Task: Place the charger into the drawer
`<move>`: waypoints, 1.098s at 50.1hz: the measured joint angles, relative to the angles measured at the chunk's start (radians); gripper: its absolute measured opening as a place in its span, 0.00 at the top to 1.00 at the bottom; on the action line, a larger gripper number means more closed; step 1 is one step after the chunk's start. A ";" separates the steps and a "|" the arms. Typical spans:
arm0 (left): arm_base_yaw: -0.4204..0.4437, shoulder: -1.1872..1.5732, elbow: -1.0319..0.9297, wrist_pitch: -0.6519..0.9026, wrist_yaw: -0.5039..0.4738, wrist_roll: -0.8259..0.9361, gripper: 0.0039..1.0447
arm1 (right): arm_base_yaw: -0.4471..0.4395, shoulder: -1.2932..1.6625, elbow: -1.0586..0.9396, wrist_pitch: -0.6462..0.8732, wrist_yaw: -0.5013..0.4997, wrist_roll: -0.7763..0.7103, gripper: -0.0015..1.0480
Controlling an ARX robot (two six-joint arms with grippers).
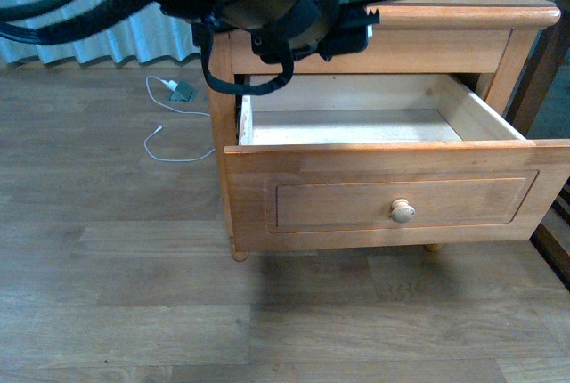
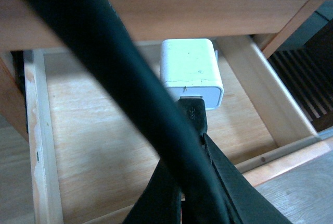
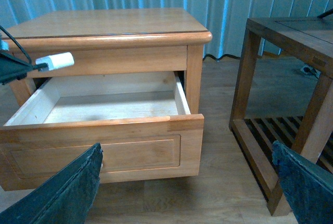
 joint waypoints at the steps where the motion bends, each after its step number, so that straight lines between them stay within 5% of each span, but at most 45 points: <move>1: 0.001 0.014 0.011 -0.004 -0.002 -0.005 0.93 | 0.000 0.000 0.000 0.000 0.000 0.000 0.08; 10: 0.010 0.196 0.171 -0.064 -0.045 -0.052 0.92 | 0.000 0.000 0.000 0.000 0.000 0.000 0.08; 22: 0.014 0.235 0.227 -0.031 -0.104 -0.061 0.50 | 0.000 0.000 0.000 0.000 0.000 0.000 0.08; 37: 0.071 -0.095 -0.087 0.100 -0.128 0.081 0.04 | 0.000 0.000 0.000 0.000 0.000 0.000 0.08; 55: 0.219 -0.834 -0.578 0.023 -0.068 0.123 0.05 | 0.000 0.000 0.000 0.000 0.000 0.000 0.08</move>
